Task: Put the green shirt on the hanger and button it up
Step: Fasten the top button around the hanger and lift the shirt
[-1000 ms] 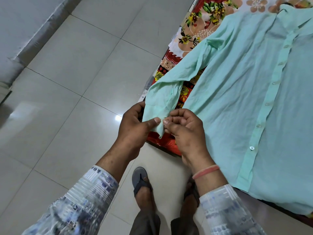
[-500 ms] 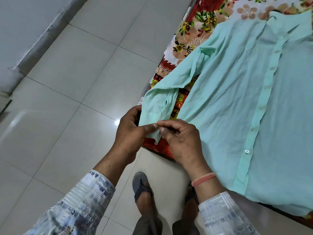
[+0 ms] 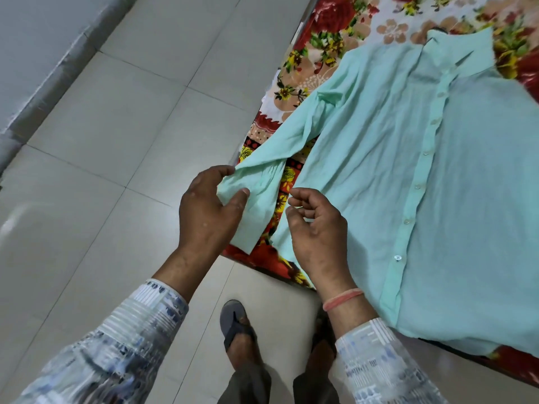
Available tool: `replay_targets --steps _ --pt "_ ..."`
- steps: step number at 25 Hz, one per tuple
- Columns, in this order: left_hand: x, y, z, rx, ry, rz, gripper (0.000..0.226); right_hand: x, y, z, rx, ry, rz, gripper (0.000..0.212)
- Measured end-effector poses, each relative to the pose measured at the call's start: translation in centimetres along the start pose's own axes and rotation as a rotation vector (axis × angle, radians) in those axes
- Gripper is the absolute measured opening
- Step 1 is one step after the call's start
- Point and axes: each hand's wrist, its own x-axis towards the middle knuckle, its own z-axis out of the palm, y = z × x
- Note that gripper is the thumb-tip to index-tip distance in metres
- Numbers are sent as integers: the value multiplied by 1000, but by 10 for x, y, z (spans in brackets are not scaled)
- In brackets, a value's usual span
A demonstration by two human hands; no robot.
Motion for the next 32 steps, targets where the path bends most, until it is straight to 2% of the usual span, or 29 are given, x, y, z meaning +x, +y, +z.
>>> replay_targets --steps 8,15,22,26,29,32 --pt "37 122 53 -143 -171 155 41 80 -42 -76 -97 227 -184 29" --pt "94 251 175 -193 -267 224 35 206 -33 -201 -79 376 -205 30" --pt "139 375 315 -145 -313 304 34 326 -3 -329 -114 402 -177 31" --pt "168 414 362 -110 -319 305 35 382 9 -350 -96 389 -145 32" --pt "198 426 382 -66 -299 306 37 423 13 -352 -192 394 -162 35" --pt "234 427 401 37 -279 224 46 471 18 -355 -430 189 -73 47"
